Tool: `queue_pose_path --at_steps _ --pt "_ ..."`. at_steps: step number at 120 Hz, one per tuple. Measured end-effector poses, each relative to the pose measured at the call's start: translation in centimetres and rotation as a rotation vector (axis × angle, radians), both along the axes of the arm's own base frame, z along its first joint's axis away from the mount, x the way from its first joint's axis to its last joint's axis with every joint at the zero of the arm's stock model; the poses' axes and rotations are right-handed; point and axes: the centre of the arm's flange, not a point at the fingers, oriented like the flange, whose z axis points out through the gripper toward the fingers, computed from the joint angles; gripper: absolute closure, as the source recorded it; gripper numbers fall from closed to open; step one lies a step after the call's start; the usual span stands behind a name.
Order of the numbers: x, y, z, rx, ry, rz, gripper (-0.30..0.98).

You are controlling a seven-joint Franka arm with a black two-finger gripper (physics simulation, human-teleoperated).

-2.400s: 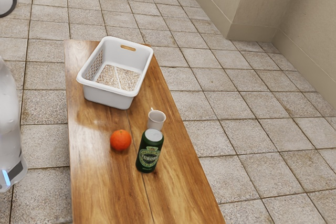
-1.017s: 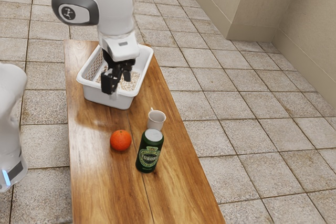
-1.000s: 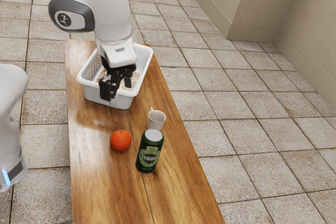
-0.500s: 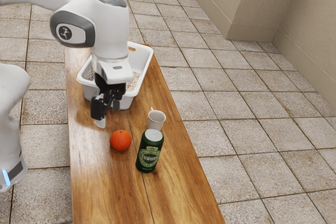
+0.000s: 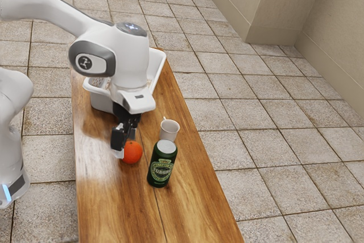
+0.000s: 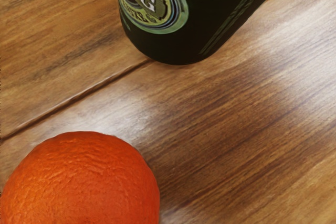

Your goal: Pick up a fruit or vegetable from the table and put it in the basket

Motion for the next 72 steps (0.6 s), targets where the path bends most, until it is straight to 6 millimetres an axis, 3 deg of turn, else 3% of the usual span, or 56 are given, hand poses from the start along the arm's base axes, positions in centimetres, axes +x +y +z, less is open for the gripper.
queue_pose_path --at_steps 39,72 --pt "2.7 1.1 -3.4 0.012 0.033 0.095 0.01" --pt "2.4 2.0 -4.3 0.018 0.053 0.132 0.07"
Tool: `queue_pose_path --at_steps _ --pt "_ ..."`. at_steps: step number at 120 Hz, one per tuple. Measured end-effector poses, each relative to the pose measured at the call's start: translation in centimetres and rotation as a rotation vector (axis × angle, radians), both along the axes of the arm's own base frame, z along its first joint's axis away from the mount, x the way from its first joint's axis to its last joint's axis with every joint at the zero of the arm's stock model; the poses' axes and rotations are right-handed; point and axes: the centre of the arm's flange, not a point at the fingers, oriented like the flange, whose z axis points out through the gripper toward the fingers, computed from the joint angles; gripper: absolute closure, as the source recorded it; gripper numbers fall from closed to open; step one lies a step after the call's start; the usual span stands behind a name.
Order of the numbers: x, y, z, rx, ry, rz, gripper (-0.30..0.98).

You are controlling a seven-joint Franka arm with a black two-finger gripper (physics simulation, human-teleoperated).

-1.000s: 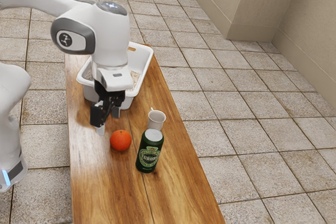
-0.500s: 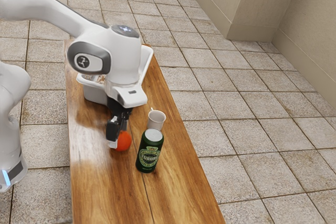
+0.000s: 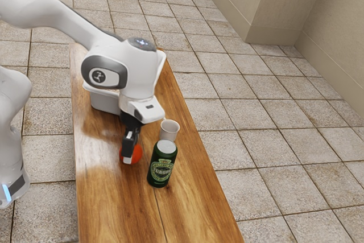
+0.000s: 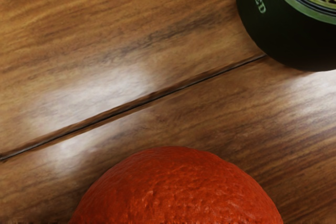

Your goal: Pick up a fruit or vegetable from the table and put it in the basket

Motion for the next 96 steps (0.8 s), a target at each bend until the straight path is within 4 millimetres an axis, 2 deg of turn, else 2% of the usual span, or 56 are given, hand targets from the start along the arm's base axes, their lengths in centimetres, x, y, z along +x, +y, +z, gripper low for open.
queue_pose_path --at_steps 32,48,61,72,90,96 --pt "0.6 0.1 -0.5 -0.008 -0.044 0.025 0.25" --pt "1.1 1.4 -0.3 0.006 -0.057 0.076 0.31" --pt "2.8 0.6 5.2 0.070 -0.140 0.075 0.32" --pt "3.5 0.0 9.9 0.123 -0.192 0.077 0.31" --pt "3.3 -0.3 13.0 0.188 -0.182 0.091 0.32" --pt "3.5 0.4 14.2 0.210 -0.175 0.121 0.32"
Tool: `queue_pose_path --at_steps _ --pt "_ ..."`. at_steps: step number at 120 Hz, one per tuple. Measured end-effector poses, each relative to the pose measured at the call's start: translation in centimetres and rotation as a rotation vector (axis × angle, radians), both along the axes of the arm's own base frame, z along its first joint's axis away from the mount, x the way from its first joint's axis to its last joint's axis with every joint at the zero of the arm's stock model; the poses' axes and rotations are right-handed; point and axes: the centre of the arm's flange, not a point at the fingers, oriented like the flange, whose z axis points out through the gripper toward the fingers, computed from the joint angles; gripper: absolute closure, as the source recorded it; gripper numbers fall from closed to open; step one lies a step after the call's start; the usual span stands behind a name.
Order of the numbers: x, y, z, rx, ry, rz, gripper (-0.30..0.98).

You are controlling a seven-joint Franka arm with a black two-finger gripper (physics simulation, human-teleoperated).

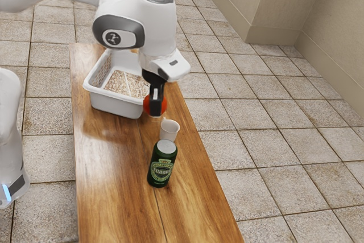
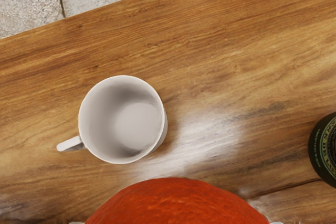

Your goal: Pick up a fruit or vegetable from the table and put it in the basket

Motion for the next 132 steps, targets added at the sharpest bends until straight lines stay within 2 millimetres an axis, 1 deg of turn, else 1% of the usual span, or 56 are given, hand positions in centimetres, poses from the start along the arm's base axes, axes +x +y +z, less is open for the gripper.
queue_pose_path --at_steps 12,21,26,37,47,51,56,64,70,90,101,109,121,132 --pt "-0.2 4.4 1.9 0.024 0.011 0.129 0.32" --pt "-1.2 6.4 4.7 0.039 -0.005 0.193 0.32" --pt "-2.2 7.2 6.1 0.049 -0.014 0.224 0.32" --pt "-5.5 8.7 8.7 0.067 -0.034 0.292 0.32" --pt "-8.0 10.2 9.8 0.065 -0.030 0.346 0.32" --pt "-8.6 11.2 9.7 0.052 -0.018 0.368 0.31" --pt "-9.0 12.2 9.1 0.040 0.005 0.388 0.32" --pt "-9.1 13.3 7.9 0.035 0.028 0.406 0.32" --pt "-9.0 13.9 7.3 0.031 0.028 0.415 0.32" --pt "-8.0 15.6 7.5 0.024 -0.061 0.428 0.32" --pt "-7.1 18.1 5.3 0.001 -0.073 0.461 0.32" --pt "-6.4 19.5 4.3 -0.011 -0.085 0.477 0.33" --pt "-5.7 20.4 3.6 -0.015 -0.113 0.484 0.32" --pt "-5.2 21.2 1.2 -0.024 -0.095 0.493 0.32"
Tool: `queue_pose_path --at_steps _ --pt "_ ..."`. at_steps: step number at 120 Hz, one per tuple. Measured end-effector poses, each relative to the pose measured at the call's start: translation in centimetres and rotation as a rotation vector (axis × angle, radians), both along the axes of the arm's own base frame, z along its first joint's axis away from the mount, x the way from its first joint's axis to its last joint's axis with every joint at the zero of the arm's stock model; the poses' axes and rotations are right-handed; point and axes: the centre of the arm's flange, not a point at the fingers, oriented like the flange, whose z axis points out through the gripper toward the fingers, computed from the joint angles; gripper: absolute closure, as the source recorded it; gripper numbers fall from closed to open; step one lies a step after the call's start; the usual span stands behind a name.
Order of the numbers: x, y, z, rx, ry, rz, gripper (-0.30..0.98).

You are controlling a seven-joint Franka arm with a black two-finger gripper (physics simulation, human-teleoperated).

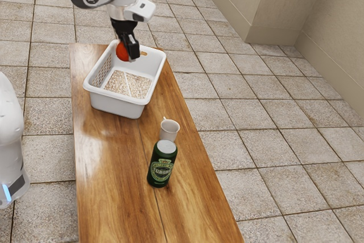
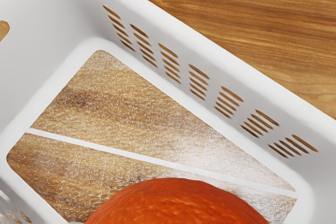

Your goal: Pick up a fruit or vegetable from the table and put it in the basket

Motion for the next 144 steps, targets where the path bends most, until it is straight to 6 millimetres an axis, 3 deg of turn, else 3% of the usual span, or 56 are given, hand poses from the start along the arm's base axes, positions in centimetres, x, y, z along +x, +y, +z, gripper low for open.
queue_pose_path --at_steps 25,41,70,81,94,98,102,111,116,121,126,131,137,144 --pt "1.5 3.4 -4.1 -0.051 0.005 0.049 0.32" --pt "2.6 4.9 -4.8 -0.051 -0.054 0.067 0.32" --pt "3.8 6.3 -7.7 -0.066 -0.076 0.104 0.32" --pt "3.7 6.6 -8.0 -0.073 -0.082 0.112 0.18" --pt "3.7 6.8 -8.0 -0.074 -0.090 0.114 0.10" --pt "4.2 6.5 -7.2 -0.066 -0.089 0.105 0.08" --pt "5.7 6.9 -5.0 -0.055 -0.091 0.103 0.07" --pt "13.2 8.4 1.8 -0.039 -0.039 0.088 0.05" --pt "16.1 6.2 5.5 -0.035 -0.014 0.035 0.04" --pt "18.0 2.7 7.8 -0.039 0.009 -0.041 0.04" --pt "18.9 -1.1 8.8 -0.060 0.042 -0.130 0.03" --pt "19.3 -3.5 8.8 -0.078 0.083 -0.194 0.03" --pt "19.6 -4.8 8.8 -0.086 0.124 -0.230 0.03" --pt "19.6 -4.9 8.8 -0.090 0.162 -0.244 0.03"
